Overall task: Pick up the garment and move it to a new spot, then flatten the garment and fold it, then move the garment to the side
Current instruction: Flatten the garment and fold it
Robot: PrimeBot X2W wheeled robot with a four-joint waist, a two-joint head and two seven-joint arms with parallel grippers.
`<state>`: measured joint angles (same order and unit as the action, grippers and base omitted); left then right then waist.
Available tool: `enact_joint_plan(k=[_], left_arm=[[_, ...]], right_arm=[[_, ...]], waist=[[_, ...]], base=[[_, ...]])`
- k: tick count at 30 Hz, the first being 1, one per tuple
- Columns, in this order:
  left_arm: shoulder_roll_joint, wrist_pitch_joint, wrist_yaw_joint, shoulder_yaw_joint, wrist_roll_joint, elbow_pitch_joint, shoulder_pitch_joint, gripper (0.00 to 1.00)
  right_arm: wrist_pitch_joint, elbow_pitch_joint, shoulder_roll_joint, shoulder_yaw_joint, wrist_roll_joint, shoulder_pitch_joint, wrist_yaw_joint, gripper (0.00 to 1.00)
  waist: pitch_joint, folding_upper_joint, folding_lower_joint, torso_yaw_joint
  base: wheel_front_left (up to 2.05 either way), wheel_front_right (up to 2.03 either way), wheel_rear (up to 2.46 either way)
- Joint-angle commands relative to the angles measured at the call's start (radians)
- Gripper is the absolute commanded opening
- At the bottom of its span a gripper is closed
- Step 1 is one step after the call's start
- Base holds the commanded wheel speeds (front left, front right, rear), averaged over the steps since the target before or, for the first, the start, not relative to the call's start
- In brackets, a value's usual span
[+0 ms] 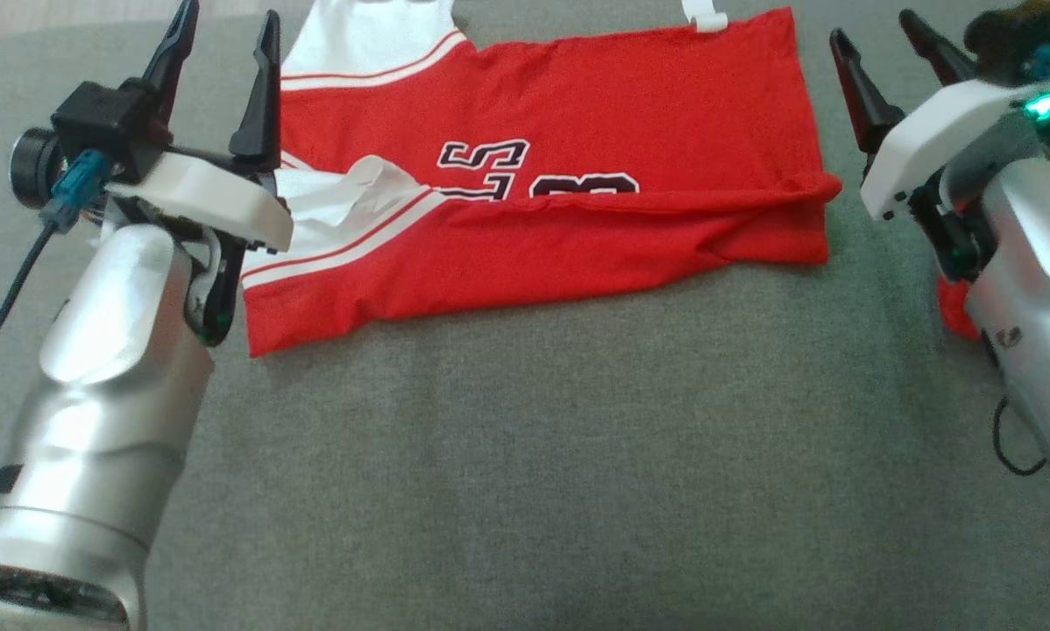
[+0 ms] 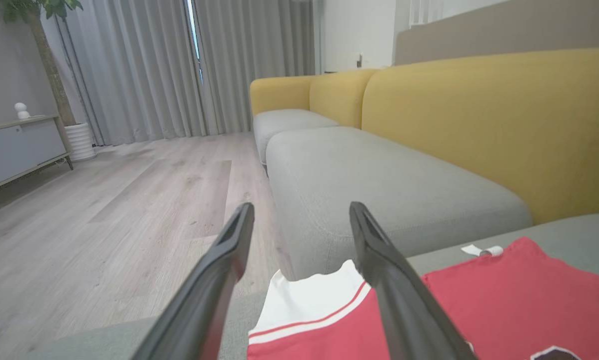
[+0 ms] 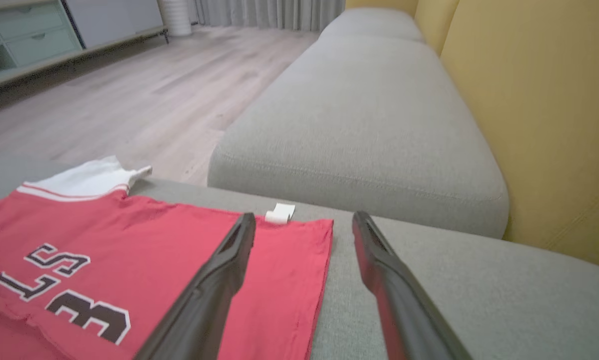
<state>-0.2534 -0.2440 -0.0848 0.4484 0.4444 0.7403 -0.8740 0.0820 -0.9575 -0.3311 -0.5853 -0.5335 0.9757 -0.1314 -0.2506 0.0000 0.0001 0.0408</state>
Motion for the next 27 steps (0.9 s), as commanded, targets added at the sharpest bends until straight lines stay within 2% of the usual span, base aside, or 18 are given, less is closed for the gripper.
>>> enact_joint_plan(k=[1, 5, 12, 19, 27], left_arm=[[-0.030, -0.013, 0.008, -0.052, 0.010, -0.041, -0.013, 1.00], [-0.002, -0.017, 0.037, -0.134, 0.018, -0.173, 0.096, 1.00], [0.071, -0.018, 0.080, -0.216, -0.026, -0.353, 0.401, 1.00], [0.134, -0.018, 0.111, -0.249, -0.054, -0.367, 0.591, 1.00], [0.121, 0.000, 0.139, -0.258, -0.074, -0.257, 0.569, 1.00]], right_arm=[[0.058, 0.007, 0.015, 0.012, 0.017, -0.003, 0.001, 1.00], [0.153, -0.006, 0.032, 0.056, 0.064, -0.058, 0.001, 1.00], [0.179, 0.058, 0.072, 0.160, 0.154, -0.264, 0.001, 1.00], [0.180, 0.197, 0.146, 0.335, 0.251, -0.470, 0.001, 1.00], [0.156, 0.342, 0.211, 0.423, 0.350, -0.551, 0.001, 1.00]], waist=[[0.021, 0.0000, -0.0001, 0.002], [0.062, 0.0000, -0.0001, 0.001], [0.131, 0.0000, -0.0001, 0.000], [0.163, 0.0000, -0.0001, -0.010], [0.150, 0.0000, -0.0001, -0.036]], base=[[0.00, 0.00, 0.00], [0.00, 0.00, 0.00], [0.00, 0.00, 0.00], [0.00, 0.00, 0.00], [0.00, 0.00, 0.00]])
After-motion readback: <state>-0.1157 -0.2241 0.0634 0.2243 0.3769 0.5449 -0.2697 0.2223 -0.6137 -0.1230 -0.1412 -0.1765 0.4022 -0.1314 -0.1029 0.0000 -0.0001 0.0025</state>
